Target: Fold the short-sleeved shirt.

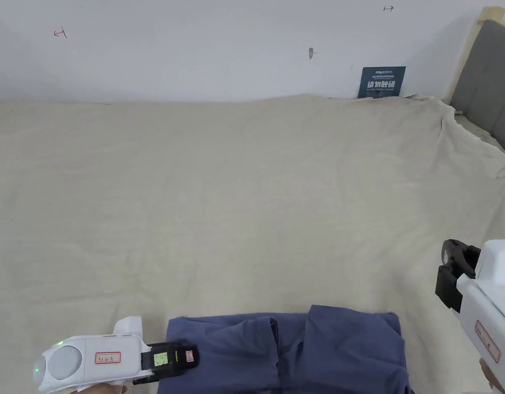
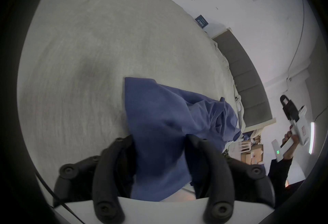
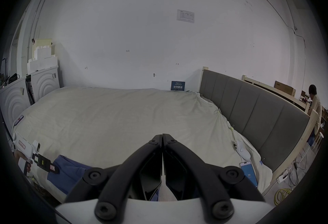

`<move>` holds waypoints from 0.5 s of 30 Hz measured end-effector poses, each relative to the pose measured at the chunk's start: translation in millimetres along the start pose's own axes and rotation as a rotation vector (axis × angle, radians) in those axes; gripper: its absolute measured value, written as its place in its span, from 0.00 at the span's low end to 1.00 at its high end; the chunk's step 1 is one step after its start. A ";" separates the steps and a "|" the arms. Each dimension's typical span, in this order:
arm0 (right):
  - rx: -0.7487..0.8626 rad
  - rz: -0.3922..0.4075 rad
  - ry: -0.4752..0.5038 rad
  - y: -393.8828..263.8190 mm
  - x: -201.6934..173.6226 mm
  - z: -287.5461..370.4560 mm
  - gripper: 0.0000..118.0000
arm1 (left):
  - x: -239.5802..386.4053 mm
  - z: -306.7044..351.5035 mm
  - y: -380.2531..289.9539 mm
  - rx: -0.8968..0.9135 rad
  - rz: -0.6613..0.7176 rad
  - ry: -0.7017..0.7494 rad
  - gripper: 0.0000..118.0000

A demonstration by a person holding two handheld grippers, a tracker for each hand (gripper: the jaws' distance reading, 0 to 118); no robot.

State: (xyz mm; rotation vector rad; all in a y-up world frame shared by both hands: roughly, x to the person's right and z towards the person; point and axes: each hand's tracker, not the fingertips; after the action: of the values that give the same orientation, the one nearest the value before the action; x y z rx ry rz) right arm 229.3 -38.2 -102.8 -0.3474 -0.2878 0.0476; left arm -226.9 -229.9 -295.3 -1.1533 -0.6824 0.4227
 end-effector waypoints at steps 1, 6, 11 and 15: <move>0.001 0.001 0.001 0.2 0.1 0.0 0.00 | -0.2 0.1 1.1 -0.002 0.012 0.003 0.26; 0.007 -0.003 0.000 1.8 2.6 -0.4 0.00 | 7.4 5.8 -0.9 0.011 -0.004 -0.004 0.12; 0.015 -0.009 0.000 3.7 4.9 0.4 0.00 | 18.9 25.1 5.8 0.017 0.019 0.033 0.10; 0.025 -0.020 0.004 6.3 4.6 1.9 0.00 | 13.4 55.1 9.4 0.059 0.029 0.063 0.09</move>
State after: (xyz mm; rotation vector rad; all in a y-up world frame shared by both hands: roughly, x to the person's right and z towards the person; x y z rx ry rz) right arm 233.2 -31.3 -102.1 -0.3200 -0.2862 0.0307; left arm -254.6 -180.3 -287.2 -1.1172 -0.5949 0.4269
